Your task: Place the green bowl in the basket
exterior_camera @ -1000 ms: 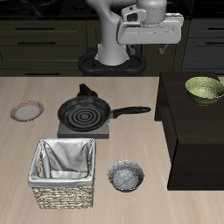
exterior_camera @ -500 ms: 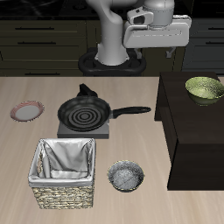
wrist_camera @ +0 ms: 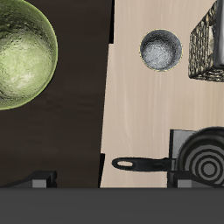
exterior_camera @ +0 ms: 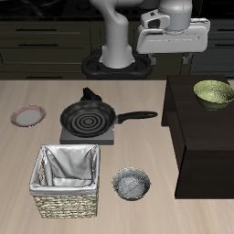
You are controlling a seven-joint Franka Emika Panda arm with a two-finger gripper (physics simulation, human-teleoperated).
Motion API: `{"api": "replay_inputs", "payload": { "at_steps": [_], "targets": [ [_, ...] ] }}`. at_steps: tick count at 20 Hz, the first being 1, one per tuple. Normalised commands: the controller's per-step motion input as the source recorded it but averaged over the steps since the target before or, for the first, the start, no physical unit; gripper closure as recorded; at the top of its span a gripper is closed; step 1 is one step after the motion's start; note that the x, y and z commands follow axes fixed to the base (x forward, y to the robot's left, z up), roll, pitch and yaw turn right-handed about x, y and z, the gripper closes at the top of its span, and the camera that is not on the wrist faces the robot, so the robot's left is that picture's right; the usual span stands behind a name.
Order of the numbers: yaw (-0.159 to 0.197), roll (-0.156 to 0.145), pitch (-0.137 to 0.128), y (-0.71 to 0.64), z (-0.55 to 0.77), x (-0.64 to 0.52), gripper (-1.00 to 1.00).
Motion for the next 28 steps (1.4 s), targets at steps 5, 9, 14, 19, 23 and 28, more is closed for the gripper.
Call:
{"api": "replay_inputs", "payload": {
  "at_steps": [5, 9, 14, 19, 23, 28],
  "targets": [
    [0.034, 0.002, 0.007, 0.26, -0.08, 0.12, -1.00],
    [-0.001, 0.020, -0.002, 0.30, 0.03, 0.07, -1.00],
    [0.000, -0.001, 0.016, 0.13, -0.02, 0.17, -1.00],
    [-0.003, -0.002, -0.010, 0.06, 0.07, 0.24, -1.00],
    [-0.009, -0.013, 0.003, -0.02, 0.07, 0.18, -1.00],
    [0.001, -0.031, 0.004, 0.12, 0.00, 0.22, -1.00]
  ]
}}
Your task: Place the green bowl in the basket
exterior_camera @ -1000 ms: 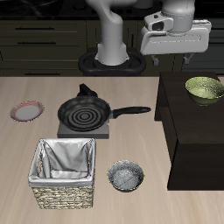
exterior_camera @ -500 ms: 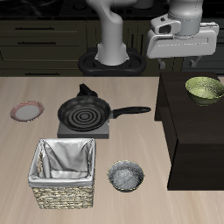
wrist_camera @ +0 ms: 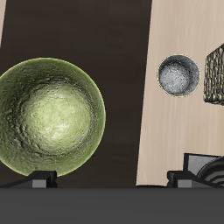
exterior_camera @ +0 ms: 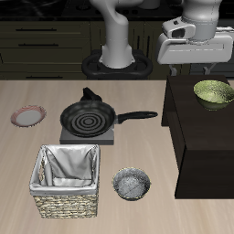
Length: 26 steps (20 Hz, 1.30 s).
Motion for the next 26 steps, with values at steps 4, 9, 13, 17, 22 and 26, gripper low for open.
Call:
{"api": "replay_inputs", "payload": {
  "at_steps": [4, 9, 13, 17, 22, 26],
  "targets": [
    [0.010, -0.002, -0.018, 0.13, 0.00, 0.19, -1.00],
    [0.006, 0.001, 0.020, 0.12, -0.14, 0.10, -1.00],
    [0.019, -0.006, 0.015, 0.02, -0.20, 0.04, -1.00],
    [0.000, -0.041, 0.034, -0.09, -0.22, 0.03, -1.00],
    [0.030, -0.020, 0.026, -0.14, -0.26, 0.00, -1.00],
    [0.036, -0.011, 0.047, -0.11, -0.34, -0.03, -1.00]
  ]
}}
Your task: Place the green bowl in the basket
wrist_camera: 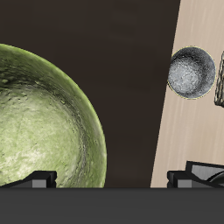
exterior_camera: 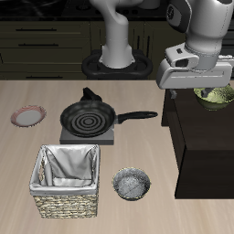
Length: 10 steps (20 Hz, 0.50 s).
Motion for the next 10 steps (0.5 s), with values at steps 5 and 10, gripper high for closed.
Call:
{"api": "replay_inputs", "payload": {
  "at_steps": [5, 10],
  "targets": [
    [0.024, 0.066, 0.059, 0.08, -0.30, -0.08, -1.00],
    [0.015, 0.096, 0.030, 0.08, -0.16, -0.15, 1.00]
  ]
}}
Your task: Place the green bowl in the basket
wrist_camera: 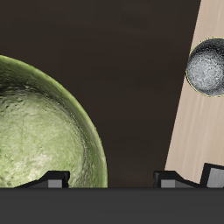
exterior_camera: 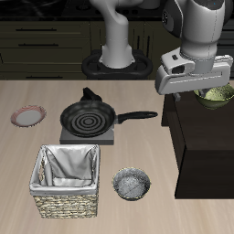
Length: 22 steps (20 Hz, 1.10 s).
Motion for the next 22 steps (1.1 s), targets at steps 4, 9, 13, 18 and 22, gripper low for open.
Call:
{"api": "replay_inputs", "payload": {
  "at_steps": [4, 9, 13, 18, 22],
  "targets": [
    [-0.015, 0.044, 0.006, -0.03, -0.03, -0.04, 1.00],
    [-0.012, 0.010, -0.004, -0.08, 0.01, 0.03, 1.00],
    [-0.001, 0.002, 0.005, -0.04, 0.00, -0.05, 1.00],
    [-0.016, -0.015, -0.028, -0.21, 0.19, -0.02, 1.00],
    [-0.026, -0.031, -0.026, -0.43, 0.24, -0.04, 1.00]
  ]
}}
